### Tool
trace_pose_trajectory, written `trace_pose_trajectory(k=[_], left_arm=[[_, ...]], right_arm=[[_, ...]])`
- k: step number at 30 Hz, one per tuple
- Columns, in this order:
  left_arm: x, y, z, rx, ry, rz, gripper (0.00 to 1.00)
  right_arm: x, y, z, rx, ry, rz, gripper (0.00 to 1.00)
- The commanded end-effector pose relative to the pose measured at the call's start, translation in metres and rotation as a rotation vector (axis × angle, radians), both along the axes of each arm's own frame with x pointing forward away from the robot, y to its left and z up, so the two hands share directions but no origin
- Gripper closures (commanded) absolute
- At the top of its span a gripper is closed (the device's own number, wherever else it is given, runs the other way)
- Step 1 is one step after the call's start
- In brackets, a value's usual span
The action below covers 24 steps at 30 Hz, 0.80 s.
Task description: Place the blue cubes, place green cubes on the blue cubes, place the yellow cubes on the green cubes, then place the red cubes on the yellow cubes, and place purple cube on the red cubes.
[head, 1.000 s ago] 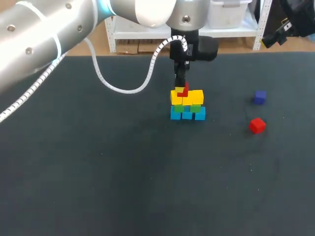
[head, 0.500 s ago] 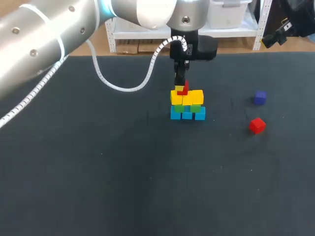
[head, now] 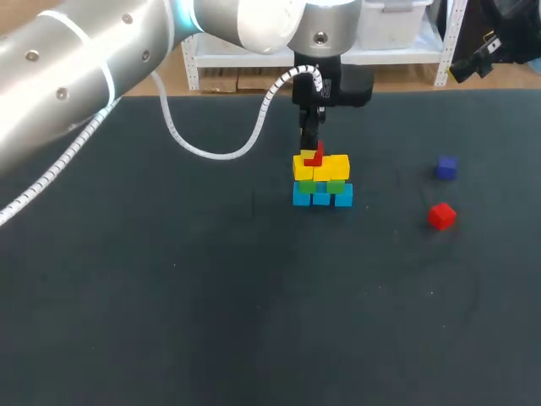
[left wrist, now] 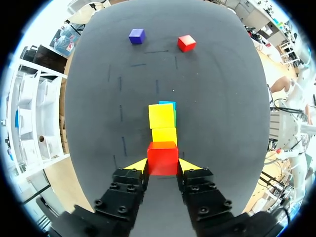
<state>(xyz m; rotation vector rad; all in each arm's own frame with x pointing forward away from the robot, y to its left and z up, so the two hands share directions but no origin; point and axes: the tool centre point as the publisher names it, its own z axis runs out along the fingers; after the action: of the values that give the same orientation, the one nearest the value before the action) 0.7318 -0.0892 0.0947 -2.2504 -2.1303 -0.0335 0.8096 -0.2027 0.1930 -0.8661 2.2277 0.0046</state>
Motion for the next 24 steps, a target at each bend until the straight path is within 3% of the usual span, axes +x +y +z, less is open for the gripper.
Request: trace_pose_trajectory(k=[1, 8, 10, 17, 24], left_arm=[[0.0031, -0.0013, -0.0001, 0.006, 0.003, 0.002, 1.0], [0.0036, -0.001, -0.0011, 0.004, 0.002, 0.007, 1.0], [0.0037, -0.0011, -0.001, 0.001, -0.004, 0.004, 0.88], [0.0033, -0.0013, -0.0004, -0.001, -0.003, 0.001, 0.75], [0.003, -0.0013, 0.0003, -0.001, -0.004, -0.004, 0.73]], right_arm=[[-0.004, 0.0013, -0.0012, -0.006, -0.014, -0.013, 0.0], [-0.004, 0.0013, -0.0012, -0.006, -0.014, -0.013, 0.0], [-0.004, 0.0013, -0.0012, -0.006, -0.014, -0.013, 0.0], [-0.004, 0.0013, -0.0012, -0.006, -0.014, -0.013, 0.0], [-0.004, 0.0013, -0.0012, -0.006, -0.014, -0.013, 0.0]])
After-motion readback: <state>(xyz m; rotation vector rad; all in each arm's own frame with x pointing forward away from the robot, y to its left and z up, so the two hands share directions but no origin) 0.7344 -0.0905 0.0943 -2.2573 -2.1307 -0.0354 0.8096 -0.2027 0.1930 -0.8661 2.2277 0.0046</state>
